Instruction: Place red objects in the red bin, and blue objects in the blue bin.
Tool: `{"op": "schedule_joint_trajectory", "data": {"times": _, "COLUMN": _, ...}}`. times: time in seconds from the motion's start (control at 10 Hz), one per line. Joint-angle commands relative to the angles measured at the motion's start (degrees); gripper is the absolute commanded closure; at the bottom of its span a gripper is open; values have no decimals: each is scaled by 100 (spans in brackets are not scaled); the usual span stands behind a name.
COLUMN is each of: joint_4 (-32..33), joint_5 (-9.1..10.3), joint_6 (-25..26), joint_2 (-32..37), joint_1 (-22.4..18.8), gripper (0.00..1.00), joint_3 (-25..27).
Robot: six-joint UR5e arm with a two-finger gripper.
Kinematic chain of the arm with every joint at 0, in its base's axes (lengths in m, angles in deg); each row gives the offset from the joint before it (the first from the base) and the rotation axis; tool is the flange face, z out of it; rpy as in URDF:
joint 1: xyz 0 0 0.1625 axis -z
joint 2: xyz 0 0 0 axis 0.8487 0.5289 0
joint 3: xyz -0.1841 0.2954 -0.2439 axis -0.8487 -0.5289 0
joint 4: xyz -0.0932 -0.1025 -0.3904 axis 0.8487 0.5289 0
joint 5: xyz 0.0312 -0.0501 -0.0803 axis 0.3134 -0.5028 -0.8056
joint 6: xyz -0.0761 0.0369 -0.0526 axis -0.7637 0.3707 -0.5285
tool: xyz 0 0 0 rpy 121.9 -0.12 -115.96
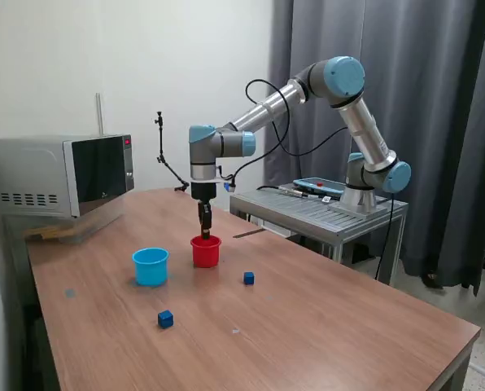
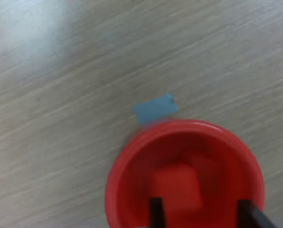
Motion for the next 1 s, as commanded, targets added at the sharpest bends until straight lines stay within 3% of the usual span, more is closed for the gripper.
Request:
{"op": "schedule_joint_trajectory", "data": {"times": 0.0, "joint_4": 0, "joint_5": 12, "joint_6": 0, "joint_2": 0, "joint_1": -4, "gripper": 0, "joint_3": -24}}
{"op": "schedule_joint_trajectory", "data": {"times": 0.3, "joint_4": -9, "joint_5": -23, "joint_6": 44, "joint_2": 35, "joint_1": -38, "gripper": 0, "joint_3": -59}}
{"op": "schedule_joint_trajectory", "data": {"times": 0.5, "joint_4": -52, "joint_5": -14, "joint_6": 385, "joint_2": 279, "joint_1": -118, "gripper": 0, "joint_3": -33}}
{"op": "schedule_joint_trajectory", "data": {"times": 0.9, "joint_4": -895, "joint_5": -23, "joint_6": 554, "joint_2": 1017, "joint_1": -311, "gripper": 0, "joint_3": -68}}
